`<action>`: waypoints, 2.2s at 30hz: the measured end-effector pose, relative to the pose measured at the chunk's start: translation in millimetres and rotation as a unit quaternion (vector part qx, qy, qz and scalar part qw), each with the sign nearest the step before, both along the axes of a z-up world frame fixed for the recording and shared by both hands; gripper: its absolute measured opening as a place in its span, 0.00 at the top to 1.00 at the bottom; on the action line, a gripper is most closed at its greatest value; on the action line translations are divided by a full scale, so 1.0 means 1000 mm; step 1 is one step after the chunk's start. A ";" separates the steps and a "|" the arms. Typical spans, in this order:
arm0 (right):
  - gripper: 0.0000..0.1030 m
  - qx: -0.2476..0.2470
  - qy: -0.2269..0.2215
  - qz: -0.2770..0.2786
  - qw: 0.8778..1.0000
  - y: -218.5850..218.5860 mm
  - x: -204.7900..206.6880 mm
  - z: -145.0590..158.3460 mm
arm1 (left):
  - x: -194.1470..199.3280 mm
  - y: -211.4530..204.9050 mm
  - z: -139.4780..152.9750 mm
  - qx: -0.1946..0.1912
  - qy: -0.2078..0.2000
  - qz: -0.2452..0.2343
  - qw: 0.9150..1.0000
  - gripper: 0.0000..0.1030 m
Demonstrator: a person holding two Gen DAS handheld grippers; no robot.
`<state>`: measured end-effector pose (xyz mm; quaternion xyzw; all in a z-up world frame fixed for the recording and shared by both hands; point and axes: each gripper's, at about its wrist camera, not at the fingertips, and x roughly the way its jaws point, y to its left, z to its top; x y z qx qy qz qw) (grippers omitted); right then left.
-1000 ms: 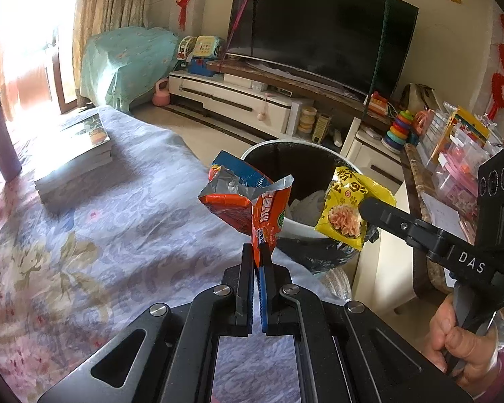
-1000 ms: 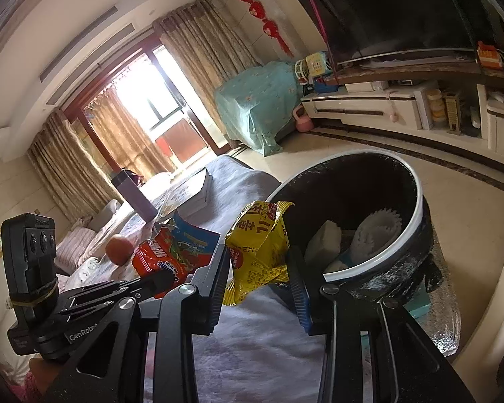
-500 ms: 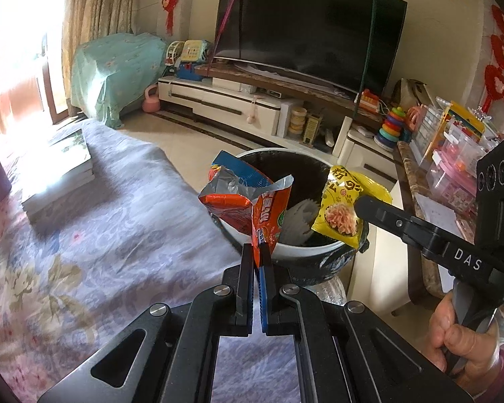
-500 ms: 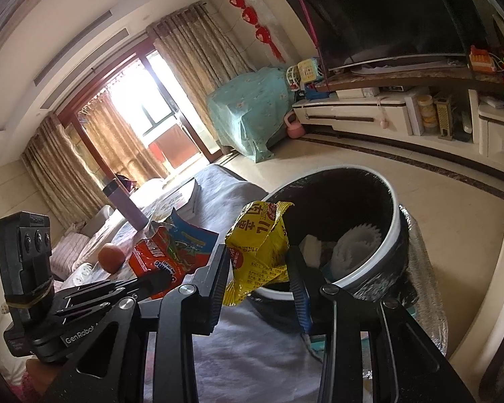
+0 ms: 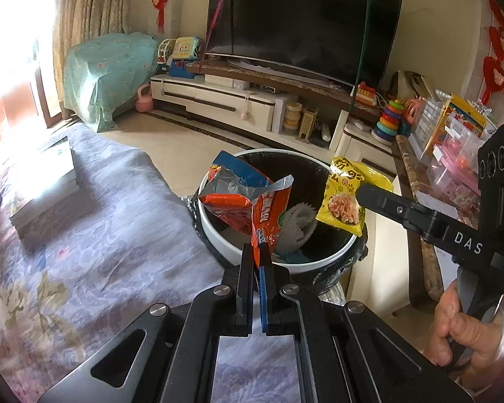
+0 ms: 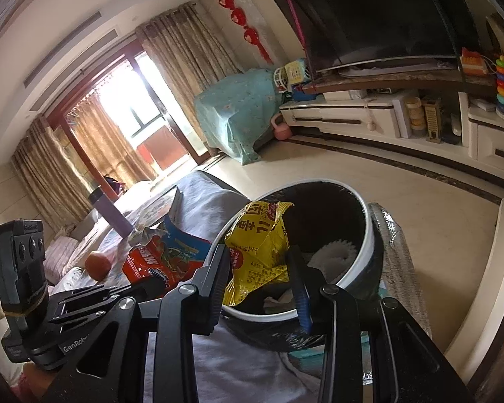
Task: Collect trash
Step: 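Carry the orange-blue wrapper and yellow snack bag over the trash bin with both tools, then open both tools to drop the wrappers into the bin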
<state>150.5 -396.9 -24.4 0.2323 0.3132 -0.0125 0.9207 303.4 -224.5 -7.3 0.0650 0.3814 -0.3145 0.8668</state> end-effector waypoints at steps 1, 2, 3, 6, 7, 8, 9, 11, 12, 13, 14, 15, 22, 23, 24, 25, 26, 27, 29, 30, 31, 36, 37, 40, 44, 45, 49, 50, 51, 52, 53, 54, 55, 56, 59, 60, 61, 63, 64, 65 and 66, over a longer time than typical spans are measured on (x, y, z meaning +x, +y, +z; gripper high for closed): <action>0.65 0.001 0.002 -0.001 1.000 -0.001 0.001 0.000 | 0.001 -0.002 0.000 0.001 0.001 0.000 1.000 0.99; 0.65 0.001 0.004 -0.002 1.000 -0.003 0.002 0.000 | 0.003 -0.005 -0.001 0.002 0.001 -0.001 1.000 0.99; 0.65 0.001 0.007 -0.003 1.000 -0.004 0.004 0.000 | 0.004 -0.008 -0.001 0.003 0.002 -0.001 1.000 0.99; 0.65 0.001 0.013 -0.005 1.000 -0.008 0.008 0.000 | 0.008 -0.015 -0.001 0.007 0.000 -0.002 1.000 0.99; 0.65 0.001 0.014 -0.005 1.000 -0.008 0.009 0.001 | 0.009 -0.018 -0.002 0.008 0.000 -0.003 1.000 0.99; 0.65 0.000 0.015 -0.004 1.000 -0.007 0.010 0.001 | 0.011 -0.020 -0.002 0.009 -0.001 -0.003 1.000 0.99; 0.65 -0.002 0.017 -0.004 1.000 -0.007 0.011 0.002 | 0.011 -0.022 -0.003 0.009 -0.001 -0.004 1.000 0.99; 0.65 -0.003 0.019 -0.003 1.000 -0.006 0.013 0.002 | 0.014 -0.026 -0.004 0.011 0.000 -0.004 1.000 0.99; 0.65 -0.005 0.020 -0.002 1.000 -0.005 0.014 0.003 | 0.014 -0.028 -0.004 0.011 0.000 -0.005 1.000 0.99; 0.65 -0.008 0.021 -0.002 1.000 -0.006 0.014 0.003 | 0.015 -0.029 -0.005 0.012 0.000 -0.005 1.000 0.99; 0.65 -0.010 0.022 -0.003 1.000 -0.005 0.014 0.003 | 0.016 -0.031 -0.006 0.014 0.001 -0.006 1.000 0.99; 0.65 -0.010 0.023 -0.003 1.000 -0.005 0.015 0.003 | 0.017 -0.032 -0.006 0.014 0.001 -0.005 1.000 0.99; 0.65 -0.012 0.035 -0.006 0.999 -0.012 0.022 0.003 | 0.025 -0.043 -0.009 0.021 0.003 -0.006 1.000 0.99; 0.65 -0.012 0.036 -0.006 0.999 -0.012 0.023 0.003 | 0.026 -0.045 -0.009 0.021 0.003 -0.006 1.000 0.99; 0.65 -0.013 0.036 -0.007 0.999 -0.012 0.023 0.003 | 0.027 -0.046 -0.009 0.022 0.003 -0.006 1.000 0.99; 0.65 -0.015 0.038 -0.007 0.999 -0.011 0.024 0.004 | 0.028 -0.048 -0.009 0.022 0.003 -0.006 1.000 0.99; 0.65 -0.017 0.039 -0.007 0.999 -0.011 0.025 0.003 | 0.029 -0.049 -0.009 0.023 0.004 -0.006 1.000 0.99; 0.65 -0.017 0.041 -0.008 0.999 -0.011 0.026 0.003 | 0.030 -0.050 -0.010 0.024 0.004 -0.006 1.000 0.99; 0.65 -0.018 0.046 -0.008 0.999 -0.013 0.027 0.001 | 0.033 -0.052 -0.011 0.026 0.006 -0.005 1.000 0.99; 0.65 -0.019 0.049 -0.008 0.999 -0.013 0.028 0.000 | 0.033 -0.054 -0.011 0.026 0.007 -0.005 1.000 0.99; 0.65 -0.019 0.051 -0.007 0.998 -0.014 0.029 0.000 | 0.034 -0.055 -0.012 0.026 0.008 -0.004 1.000 0.99; 0.65 -0.025 0.063 -0.003 0.998 -0.013 0.036 -0.001 | 0.042 -0.059 -0.014 0.026 0.014 -0.001 1.000 0.99; 0.65 -0.027 0.065 -0.003 0.998 -0.013 0.036 -0.002 | 0.043 -0.060 -0.014 0.028 0.015 -0.001 1.000 0.99; 0.65 -0.032 0.068 -0.003 0.997 -0.012 0.039 -0.001 | 0.048 -0.061 -0.015 0.029 0.016 -0.002 0.999 0.99; 0.65 -0.036 0.074 -0.001 0.997 -0.012 0.043 -0.004 | 0.050 -0.062 -0.015 0.029 0.018 -0.002 0.999 0.99; 0.65 -0.038 0.077 -0.001 0.996 -0.012 0.044 -0.005 | 0.048 -0.064 -0.015 0.029 0.018 -0.001 0.999 0.99; 0.65 -0.038 0.083 0.000 0.996 -0.013 0.046 -0.007 | 0.051 -0.065 -0.016 0.029 0.022 -0.002 0.999 0.99; 0.65 -0.038 0.085 0.001 0.996 -0.013 0.048 -0.007 | 0.052 -0.066 -0.016 0.029 0.022 -0.003 0.999 0.99; 0.65 -0.039 0.087 0.001 0.995 -0.013 0.049 -0.008 | 0.053 -0.066 -0.017 0.030 0.023 -0.004 0.999 0.99; 0.65 -0.039 0.087 0.002 0.995 -0.014 0.049 -0.008 | 0.053 -0.067 -0.017 0.030 0.024 -0.005 0.999 0.99; 0.64 -0.040 0.090 0.002 0.995 -0.014 0.051 -0.008 | 0.055 -0.067 -0.017 0.030 0.025 -0.005 0.999 0.99; 0.64 -0.041 0.092 0.002 0.995 -0.013 0.052 -0.008 | 0.055 -0.068 -0.018 0.031 0.025 -0.006 0.999 0.99; 0.64 -0.041 0.093 0.002 0.995 -0.013 0.053 -0.008 | 0.056 -0.068 -0.018 0.031 0.025 -0.006 0.999 0.99; 0.64 -0.042 0.095 0.003 0.995 -0.013 0.054 -0.009 | 0.057 -0.068 -0.018 0.031 0.027 -0.006 0.999 0.99; 0.64 -0.045 0.099 0.005 0.994 -0.011 0.056 -0.010 | 0.058 -0.070 -0.018 0.032 0.029 -0.007 0.999 0.99; 0.64 -0.045 0.101 0.005 0.994 -0.011 0.057 -0.010 | 0.059 -0.070 -0.019 0.033 0.030 -0.006 0.999 0.99; 0.64 -0.045 0.102 0.005 0.994 -0.012 0.057 -0.010 | 0.059 -0.070 -0.019 0.033 0.031 -0.006 0.999 0.99; 0.63 -0.043 0.105 0.005 0.994 -0.013 0.059 -0.012 | 0.061 -0.070 -0.019 0.034 0.034 -0.005 0.999 0.97; 0.62 -0.042 0.106 0.005 0.993 -0.013 0.059 -0.012 | 0.062 -0.070 -0.019 0.033 0.036 -0.005 0.999 0.97; 0.62 -0.043 0.107 0.006 0.993 -0.013 0.059 -0.013 | 0.062 -0.069 -0.019 0.032 0.037 -0.005 0.999 0.96; 0.62 -0.043 0.108 0.006 0.993 -0.012 0.059 -0.013 | 0.063 -0.070 -0.019 0.033 0.036 -0.004 0.999 0.96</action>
